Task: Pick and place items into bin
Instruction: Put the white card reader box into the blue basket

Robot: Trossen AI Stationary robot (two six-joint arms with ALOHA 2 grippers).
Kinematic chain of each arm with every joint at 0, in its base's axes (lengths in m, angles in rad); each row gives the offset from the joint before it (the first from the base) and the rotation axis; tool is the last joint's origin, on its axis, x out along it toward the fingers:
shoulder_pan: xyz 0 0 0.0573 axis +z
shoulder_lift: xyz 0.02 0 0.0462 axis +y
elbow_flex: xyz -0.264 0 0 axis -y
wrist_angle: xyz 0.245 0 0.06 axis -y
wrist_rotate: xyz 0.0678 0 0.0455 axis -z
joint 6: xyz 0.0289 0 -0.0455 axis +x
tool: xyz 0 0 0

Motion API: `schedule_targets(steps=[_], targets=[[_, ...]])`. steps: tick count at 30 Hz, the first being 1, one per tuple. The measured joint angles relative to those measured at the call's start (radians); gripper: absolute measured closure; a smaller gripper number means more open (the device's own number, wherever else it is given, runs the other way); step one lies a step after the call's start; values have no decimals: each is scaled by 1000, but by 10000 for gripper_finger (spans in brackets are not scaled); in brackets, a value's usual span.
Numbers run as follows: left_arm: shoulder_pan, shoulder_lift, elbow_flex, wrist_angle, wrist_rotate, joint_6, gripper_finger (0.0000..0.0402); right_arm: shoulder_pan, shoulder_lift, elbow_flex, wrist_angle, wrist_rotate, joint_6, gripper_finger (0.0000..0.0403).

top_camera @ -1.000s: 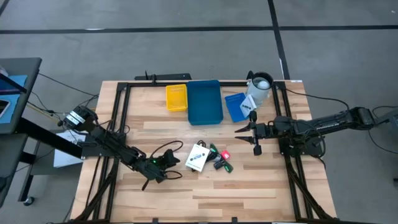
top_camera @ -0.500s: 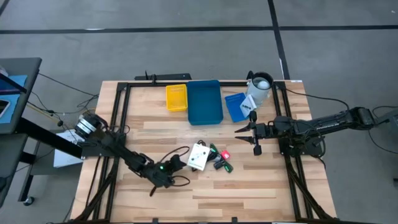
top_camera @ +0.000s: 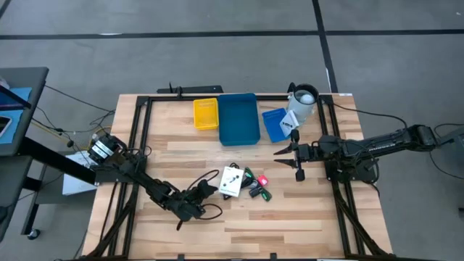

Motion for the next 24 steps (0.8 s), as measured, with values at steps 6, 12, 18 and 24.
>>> schedule_targets(steps=[6, 12, 18, 24], targets=[[2, 1, -1, 10, 22, 19, 224, 0, 0, 0, 0, 0, 0, 304], [20, 1, -1, 26, 67, 53, 224, 0, 0, 0, 0, 0, 0, 304], [27, 2, -2, 29, 84, 80, 224, 0, 0, 0, 0, 0, 0, 304], [30, 3, -2, 31, 60, 91, 224, 0, 0, 0, 0, 0, 0, 304]])
